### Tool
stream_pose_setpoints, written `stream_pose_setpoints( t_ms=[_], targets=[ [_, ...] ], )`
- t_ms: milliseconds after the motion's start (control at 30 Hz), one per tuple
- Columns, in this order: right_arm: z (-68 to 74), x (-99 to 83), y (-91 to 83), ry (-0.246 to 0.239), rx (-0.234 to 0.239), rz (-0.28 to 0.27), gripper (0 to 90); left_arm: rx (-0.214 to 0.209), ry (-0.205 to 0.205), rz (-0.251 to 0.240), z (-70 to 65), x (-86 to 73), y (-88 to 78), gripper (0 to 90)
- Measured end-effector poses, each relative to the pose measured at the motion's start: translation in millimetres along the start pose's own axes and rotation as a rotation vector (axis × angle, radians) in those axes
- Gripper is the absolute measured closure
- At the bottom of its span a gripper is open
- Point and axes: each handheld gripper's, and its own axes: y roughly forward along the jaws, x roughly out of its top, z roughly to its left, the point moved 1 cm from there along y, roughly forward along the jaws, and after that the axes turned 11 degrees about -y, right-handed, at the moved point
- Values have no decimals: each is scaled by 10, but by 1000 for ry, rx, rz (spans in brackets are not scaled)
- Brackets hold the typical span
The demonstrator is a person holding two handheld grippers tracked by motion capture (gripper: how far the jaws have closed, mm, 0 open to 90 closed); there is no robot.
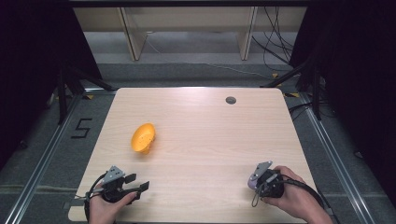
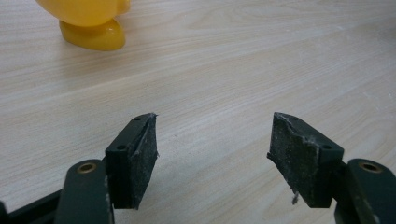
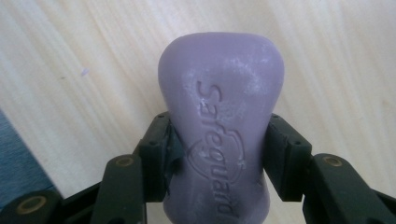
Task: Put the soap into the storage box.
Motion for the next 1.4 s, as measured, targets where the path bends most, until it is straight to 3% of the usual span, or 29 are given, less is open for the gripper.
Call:
stream_pose_setpoints(
  t_ms=[67, 100, 233, 300, 433, 467, 533, 667, 700, 967, 1133, 1233, 1400],
  targets=[
    [-5, 9, -9, -9, -14, -9, 501, -1, 1, 0, -1, -1, 0, 316],
    [13, 15, -13, 10, -26, -13, 501, -2, 1, 0, -2, -1, 1, 317],
    [1, 39, -9, -33, -66, -28, 500, -1, 1, -1, -1, 0, -1, 316],
    [11, 48, -12, -24, -96, -27, 500, -1, 0, -1, 1, 0, -1, 316],
    [10, 70, -20, -30, -118, -37, 500, -2, 1, 1, 0, -1, 1, 316],
    [-1, 76, -16, -60, -123, -40, 500, -2, 2, 1, -1, -1, 1, 316],
    [9, 80, -23, -38, -137, -41, 500, -2, 9, -6, -5, 1, 1, 316],
    [7, 99, -15, -68, -160, -46, 500, 2, -2, -4, -7, -2, 0, 316],
    [6, 102, -15, -70, -162, -55, 500, -2, 12, -3, -1, 1, 0, 316],
    [32, 158, -19, -56, -182, -81, 500, -4, 17, 1, 0, 5, -5, 316],
    [30, 216, -64, -48, -234, -128, 500, -6, 17, 1, -1, 5, -5, 316],
    [20, 252, -73, -70, -255, -145, 500, -6, 16, 0, -3, 5, -6, 316],
    [42, 296, -74, -46, -283, -158, 500, -6, 18, 1, -2, 7, -9, 316]
  ],
)
